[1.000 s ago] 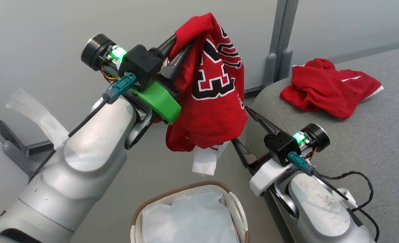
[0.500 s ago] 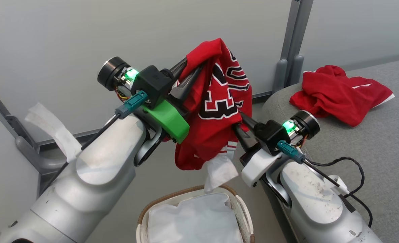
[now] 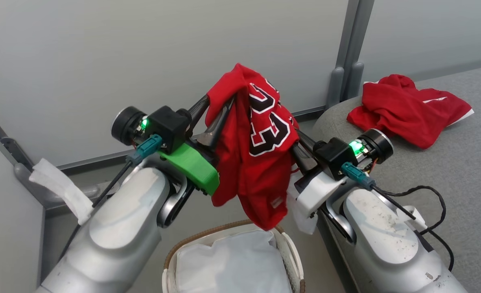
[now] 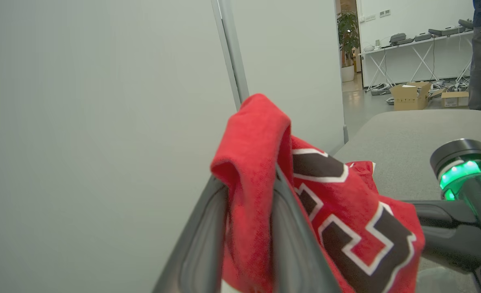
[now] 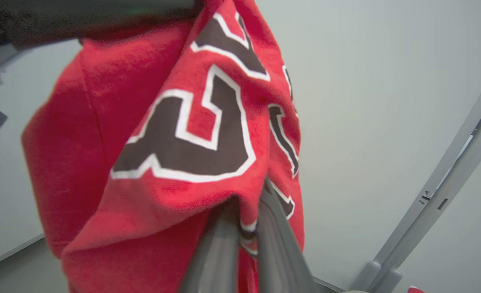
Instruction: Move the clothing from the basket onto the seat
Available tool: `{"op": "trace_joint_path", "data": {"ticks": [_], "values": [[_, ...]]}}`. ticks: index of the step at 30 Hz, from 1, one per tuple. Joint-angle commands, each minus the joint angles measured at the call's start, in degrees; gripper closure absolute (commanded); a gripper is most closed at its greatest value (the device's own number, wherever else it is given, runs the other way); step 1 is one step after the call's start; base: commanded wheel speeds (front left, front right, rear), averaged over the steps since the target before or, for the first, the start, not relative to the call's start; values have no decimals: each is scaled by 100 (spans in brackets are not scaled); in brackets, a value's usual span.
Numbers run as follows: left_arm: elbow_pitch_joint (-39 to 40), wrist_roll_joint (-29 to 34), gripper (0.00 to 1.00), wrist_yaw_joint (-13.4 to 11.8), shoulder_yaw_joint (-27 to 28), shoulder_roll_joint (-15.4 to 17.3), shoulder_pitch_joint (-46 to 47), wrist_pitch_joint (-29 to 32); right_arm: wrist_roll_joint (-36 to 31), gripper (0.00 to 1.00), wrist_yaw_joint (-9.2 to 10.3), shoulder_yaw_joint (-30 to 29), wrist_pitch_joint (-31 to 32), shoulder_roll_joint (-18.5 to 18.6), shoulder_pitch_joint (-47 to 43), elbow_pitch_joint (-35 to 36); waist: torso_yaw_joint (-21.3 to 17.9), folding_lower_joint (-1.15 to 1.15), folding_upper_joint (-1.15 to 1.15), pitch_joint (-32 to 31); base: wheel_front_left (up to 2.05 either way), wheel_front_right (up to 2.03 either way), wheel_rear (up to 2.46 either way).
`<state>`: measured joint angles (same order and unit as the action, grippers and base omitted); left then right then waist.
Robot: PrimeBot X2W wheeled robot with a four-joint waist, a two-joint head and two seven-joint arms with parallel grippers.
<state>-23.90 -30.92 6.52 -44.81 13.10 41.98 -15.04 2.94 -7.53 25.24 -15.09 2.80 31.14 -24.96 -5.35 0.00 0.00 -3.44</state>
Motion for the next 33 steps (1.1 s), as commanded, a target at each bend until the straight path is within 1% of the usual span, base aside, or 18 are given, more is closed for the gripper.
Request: {"op": "trace_joint_path", "data": {"ticks": [1, 6, 15, 25, 28, 33], "values": [[17, -47, 0, -39, 106, -60, -268, -18, -56, 100, 8, -90, -12, 16, 4, -12, -20, 0, 0, 22, 0, 0, 0], [-66, -8, 0, 26, 210, -138, -816, -12, -201, 100, 8, -409, -12, 17, 14, -21, -50, 0, 0, 91, 0, 0, 0], [-391, 148, 0, 81, 561, -386, -1750, -13, -509, 100, 8, -983, -12, 16, -74, 62, -124, 0, 0, 197, 0, 0, 0], [-511, 393, 0, 103, 963, -588, -2380, -13, -680, 100, 8, -1403, -12, 79, -259, 73, -159, 0, 0, 273, 0, 0, 0], [-465, 464, 0, 100, 1048, -646, -2487, -14, -707, 100, 8, -1503, -12, 91, -265, 80, -264, 0, 0, 307, 0, 0, 0], [-395, 539, 0, 102, 954, -703, -2548, -13, -725, 100, 8, -1661, -12, 126, -282, 125, -553, 0, 0, 384, 0, 0, 0]]}}
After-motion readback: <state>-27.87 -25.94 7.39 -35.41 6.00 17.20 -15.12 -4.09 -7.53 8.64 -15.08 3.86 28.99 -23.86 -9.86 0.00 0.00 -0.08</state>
